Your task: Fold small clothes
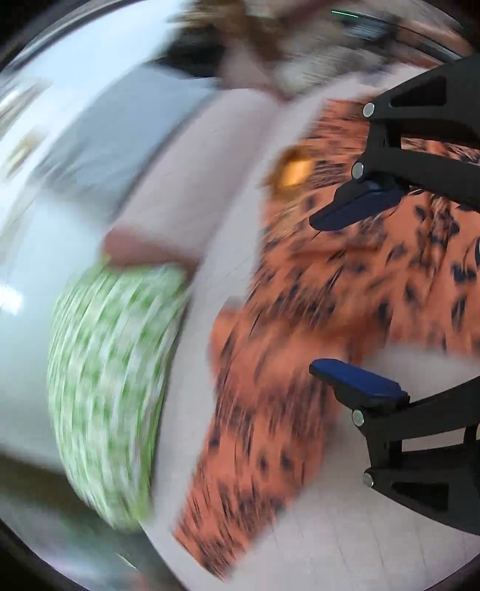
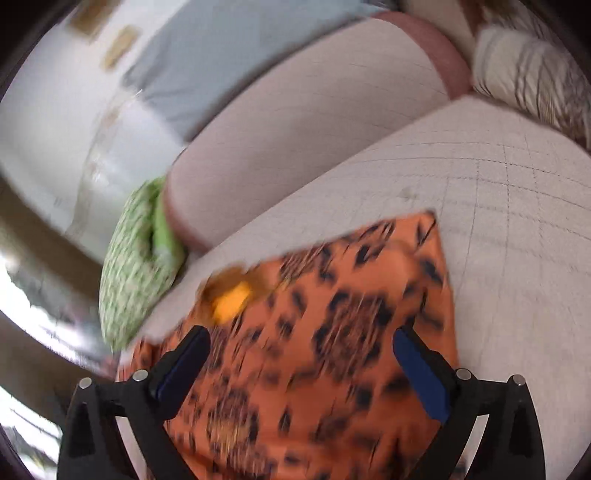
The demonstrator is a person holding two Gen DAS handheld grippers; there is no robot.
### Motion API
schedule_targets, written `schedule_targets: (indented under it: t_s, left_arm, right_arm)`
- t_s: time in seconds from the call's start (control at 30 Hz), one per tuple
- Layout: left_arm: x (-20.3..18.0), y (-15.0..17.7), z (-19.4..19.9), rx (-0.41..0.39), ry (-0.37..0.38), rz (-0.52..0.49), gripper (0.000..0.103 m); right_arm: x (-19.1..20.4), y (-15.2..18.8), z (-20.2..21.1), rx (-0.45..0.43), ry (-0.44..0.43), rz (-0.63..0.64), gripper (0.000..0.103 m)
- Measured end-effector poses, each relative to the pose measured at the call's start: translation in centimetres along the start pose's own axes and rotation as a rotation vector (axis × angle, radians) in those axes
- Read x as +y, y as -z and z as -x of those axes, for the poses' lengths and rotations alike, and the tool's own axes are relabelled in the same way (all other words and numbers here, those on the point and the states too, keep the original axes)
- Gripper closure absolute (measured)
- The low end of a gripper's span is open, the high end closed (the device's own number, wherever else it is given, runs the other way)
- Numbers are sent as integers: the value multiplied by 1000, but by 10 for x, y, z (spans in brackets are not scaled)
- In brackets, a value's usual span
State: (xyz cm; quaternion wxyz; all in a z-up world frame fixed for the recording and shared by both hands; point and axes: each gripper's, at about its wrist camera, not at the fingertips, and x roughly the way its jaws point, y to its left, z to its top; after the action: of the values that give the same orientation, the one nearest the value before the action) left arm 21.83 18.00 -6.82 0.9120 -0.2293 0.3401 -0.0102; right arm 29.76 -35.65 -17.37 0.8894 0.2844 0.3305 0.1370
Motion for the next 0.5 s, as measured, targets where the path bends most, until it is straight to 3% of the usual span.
schedule_targets:
  t_s: [0.2, 0.27, 0.37, 0.43, 0.5]
  left_arm:
    - [178, -47, 17, -101, -92, 486, 30]
    - [209, -61, 10, -107, -135, 515, 31]
    - [239, -74, -8, -68, -142, 548, 30]
    - [250, -71, -22, -36, -149, 588, 31]
    - [245, -71, -26, -64, -168, 560, 31]
  right_arm:
    - [5, 75, 28, 33, 11, 39, 3]
    - [-1, 87, 35, 25, 28, 42, 3]
    - [0, 100, 41, 20, 47, 36, 3]
    - [-1, 104, 40, 21, 63, 29, 3]
    - [-4, 105, 38, 23, 66, 16, 3]
